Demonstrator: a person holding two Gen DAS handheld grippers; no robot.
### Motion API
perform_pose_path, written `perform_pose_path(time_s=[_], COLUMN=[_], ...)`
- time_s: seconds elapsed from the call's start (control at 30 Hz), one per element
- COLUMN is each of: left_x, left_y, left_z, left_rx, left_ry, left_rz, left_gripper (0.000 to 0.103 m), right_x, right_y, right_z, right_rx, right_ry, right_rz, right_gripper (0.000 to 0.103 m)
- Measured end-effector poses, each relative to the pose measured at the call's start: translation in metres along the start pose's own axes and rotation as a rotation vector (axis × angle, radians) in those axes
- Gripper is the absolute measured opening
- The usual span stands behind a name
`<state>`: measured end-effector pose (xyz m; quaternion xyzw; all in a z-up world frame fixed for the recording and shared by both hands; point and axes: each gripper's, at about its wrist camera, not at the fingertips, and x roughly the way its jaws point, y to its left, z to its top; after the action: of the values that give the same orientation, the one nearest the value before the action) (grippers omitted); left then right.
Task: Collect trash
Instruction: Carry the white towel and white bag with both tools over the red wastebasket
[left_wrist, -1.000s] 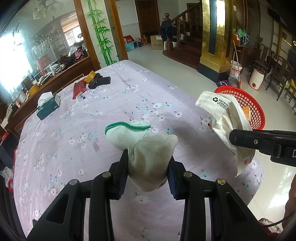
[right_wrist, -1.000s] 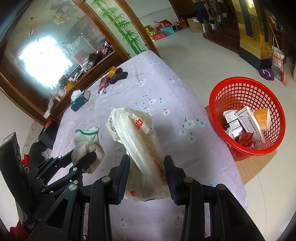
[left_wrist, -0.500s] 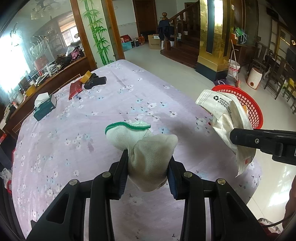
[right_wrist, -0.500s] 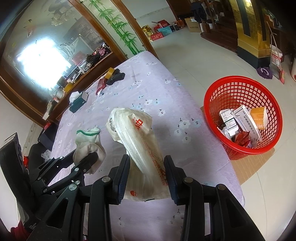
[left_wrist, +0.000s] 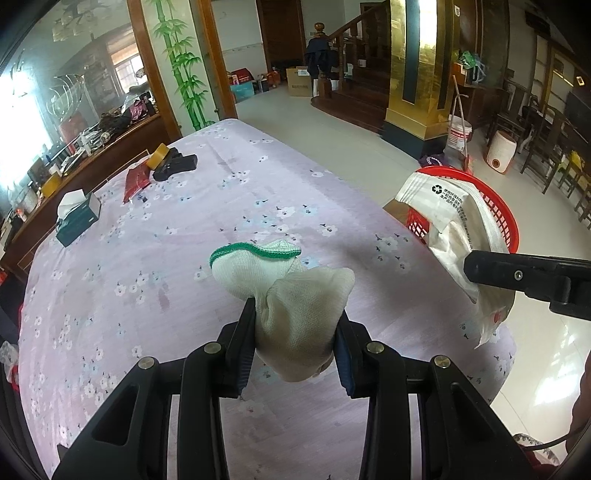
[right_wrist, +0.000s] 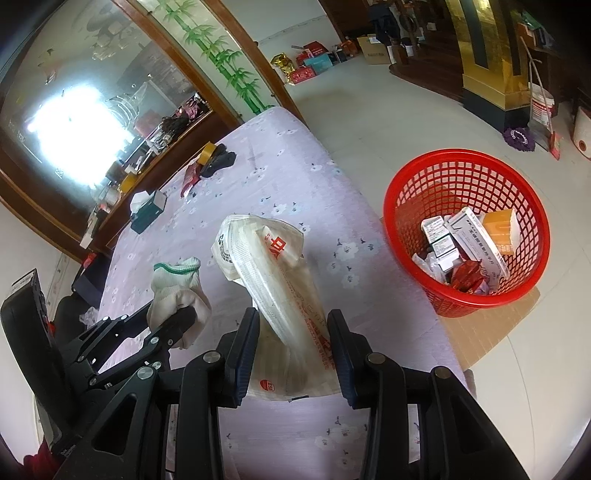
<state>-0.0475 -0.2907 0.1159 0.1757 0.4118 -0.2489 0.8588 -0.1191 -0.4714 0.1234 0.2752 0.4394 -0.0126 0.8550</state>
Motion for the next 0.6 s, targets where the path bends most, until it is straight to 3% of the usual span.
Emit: perform_pose_path(time_s=[0.6], left_x=[0.012], left_y=[-0.027], left_z=[0.020], left_rx=[0.031], left_ry=[0.000], left_rz=[-0.040], left_gripper=[0.036], right_x=[-0.016], right_y=[-0.032], right_z=[0.011], right_rx=[0.059], right_ry=[-0.023], right_rz=[-0.033], right_gripper=[0.041])
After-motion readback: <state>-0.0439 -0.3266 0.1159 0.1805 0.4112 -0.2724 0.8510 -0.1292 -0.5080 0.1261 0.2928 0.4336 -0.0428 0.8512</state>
